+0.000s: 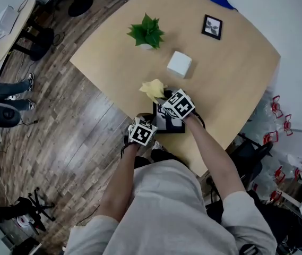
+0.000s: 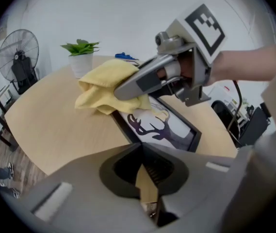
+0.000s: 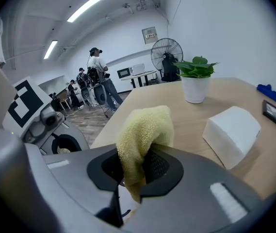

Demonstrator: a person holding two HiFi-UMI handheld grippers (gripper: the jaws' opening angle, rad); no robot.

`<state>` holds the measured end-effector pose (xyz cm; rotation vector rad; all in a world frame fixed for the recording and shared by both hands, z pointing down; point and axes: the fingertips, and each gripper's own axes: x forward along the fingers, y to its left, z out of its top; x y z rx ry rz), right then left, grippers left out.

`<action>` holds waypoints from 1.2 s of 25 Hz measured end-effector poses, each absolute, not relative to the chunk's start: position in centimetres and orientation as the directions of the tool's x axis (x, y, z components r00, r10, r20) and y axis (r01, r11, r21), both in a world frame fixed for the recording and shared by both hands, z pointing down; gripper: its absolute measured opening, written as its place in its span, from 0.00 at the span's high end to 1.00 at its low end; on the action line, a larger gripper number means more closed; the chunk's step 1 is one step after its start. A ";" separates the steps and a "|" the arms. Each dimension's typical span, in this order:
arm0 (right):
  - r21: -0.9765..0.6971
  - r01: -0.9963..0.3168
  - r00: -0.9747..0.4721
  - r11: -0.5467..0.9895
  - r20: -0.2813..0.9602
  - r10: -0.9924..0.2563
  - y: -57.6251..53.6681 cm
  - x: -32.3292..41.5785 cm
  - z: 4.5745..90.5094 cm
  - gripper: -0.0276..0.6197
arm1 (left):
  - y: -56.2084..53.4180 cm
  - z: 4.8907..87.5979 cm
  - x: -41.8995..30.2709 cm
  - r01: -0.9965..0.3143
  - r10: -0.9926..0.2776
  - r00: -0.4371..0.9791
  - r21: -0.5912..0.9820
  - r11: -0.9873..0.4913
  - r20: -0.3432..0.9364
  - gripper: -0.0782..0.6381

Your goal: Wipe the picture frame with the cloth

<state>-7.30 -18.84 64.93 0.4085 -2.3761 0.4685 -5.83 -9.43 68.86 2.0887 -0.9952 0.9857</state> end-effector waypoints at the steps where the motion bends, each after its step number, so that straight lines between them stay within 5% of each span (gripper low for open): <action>1: -0.228 -0.408 -0.726 0.884 0.668 -0.163 -18.9 -7.3 65.0 0.88 | -9.3 69.0 -5.8 -0.815 -0.351 0.439 0.202 -0.544 0.827 0.82; 10: -0.225 -0.391 -0.689 0.892 0.715 -0.122 -17.5 -8.2 67.3 0.88 | -8.7 69.5 -5.1 -0.687 -0.285 0.403 0.082 -0.722 0.870 0.82; 30: -0.149 -0.475 -0.566 0.867 0.806 -0.172 -17.0 -8.6 68.7 0.88 | -9.2 69.5 -4.6 -0.511 -0.196 0.431 0.059 -0.858 0.881 0.82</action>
